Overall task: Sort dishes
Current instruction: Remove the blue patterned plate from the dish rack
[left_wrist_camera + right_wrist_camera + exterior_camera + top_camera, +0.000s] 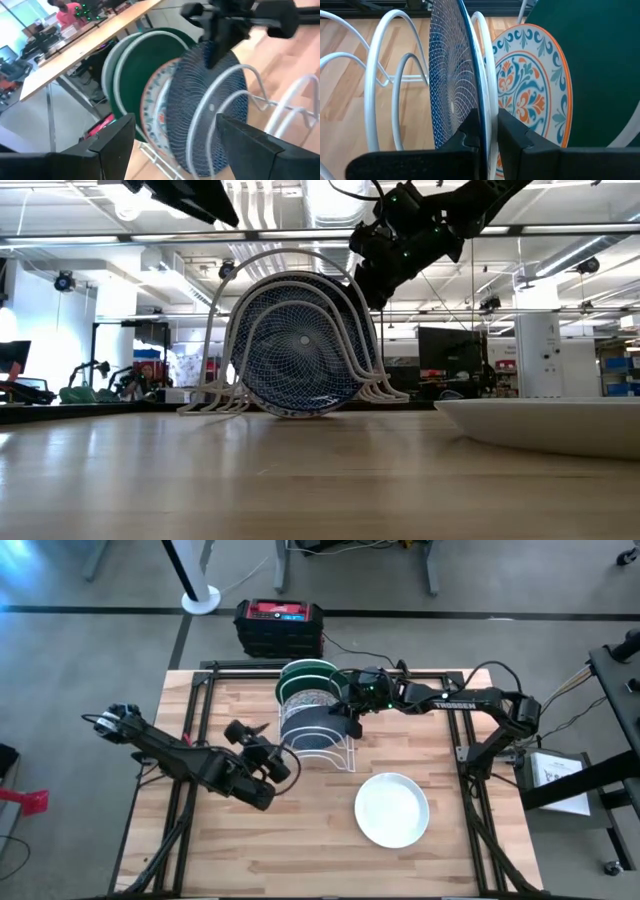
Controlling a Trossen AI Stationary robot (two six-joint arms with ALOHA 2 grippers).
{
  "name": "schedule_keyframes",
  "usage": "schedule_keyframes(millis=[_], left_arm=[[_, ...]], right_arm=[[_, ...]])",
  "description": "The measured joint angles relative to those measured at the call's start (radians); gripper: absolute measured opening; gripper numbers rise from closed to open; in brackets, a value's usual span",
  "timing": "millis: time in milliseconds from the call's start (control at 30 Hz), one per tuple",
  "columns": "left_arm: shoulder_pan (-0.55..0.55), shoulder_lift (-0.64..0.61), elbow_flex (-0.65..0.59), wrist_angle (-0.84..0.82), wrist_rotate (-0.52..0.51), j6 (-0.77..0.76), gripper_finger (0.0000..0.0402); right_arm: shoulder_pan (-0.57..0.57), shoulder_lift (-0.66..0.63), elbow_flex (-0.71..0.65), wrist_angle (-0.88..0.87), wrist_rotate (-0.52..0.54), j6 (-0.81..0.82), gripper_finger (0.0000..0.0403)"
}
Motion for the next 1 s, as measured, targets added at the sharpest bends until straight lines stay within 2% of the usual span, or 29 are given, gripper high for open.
schedule_keyframes(millis=[133, 300, 400, 600, 667, 800, 1000], left_arm=[[0.008, 0.018, -0.037, 0.115, 0.005, 0.055, 0.025], [0.008, 0.035, -0.057, 0.168, 0.029, 0.086, 0.0201], [0.006, 0.034, -0.057, 0.17, 0.046, 0.092, 0.0154], [0.006, 0.036, -0.057, 0.243, 0.18, 0.199, 0.004], [0.006, 0.036, -0.057, 0.26, 0.182, 0.224, 0.0011], [0.007, 0.036, -0.057, 0.26, 0.126, 0.219, 0.0011], [0.009, 0.036, -0.085, 0.291, 0.129, 0.215, 0.0001]], right_arm=[[0.0, 0.0, 0.0, 0.0, 0.001, 0.0, 0.0024], [0.0, -0.001, 0.0, 0.0, 0.003, -0.001, 0.0022], [0.0, -0.001, 0.0, 0.0, 0.005, -0.001, 0.0024], [0.0, -0.001, 0.0, 0.0, 0.008, -0.001, 0.0022], [0.0, -0.001, 0.0, 0.0, 0.008, -0.001, 0.0024], [0.0, -0.001, 0.0, 0.0, 0.008, -0.002, 0.0023], [0.0, -0.001, -0.001, 0.0, 0.008, -0.002, 0.0024]])
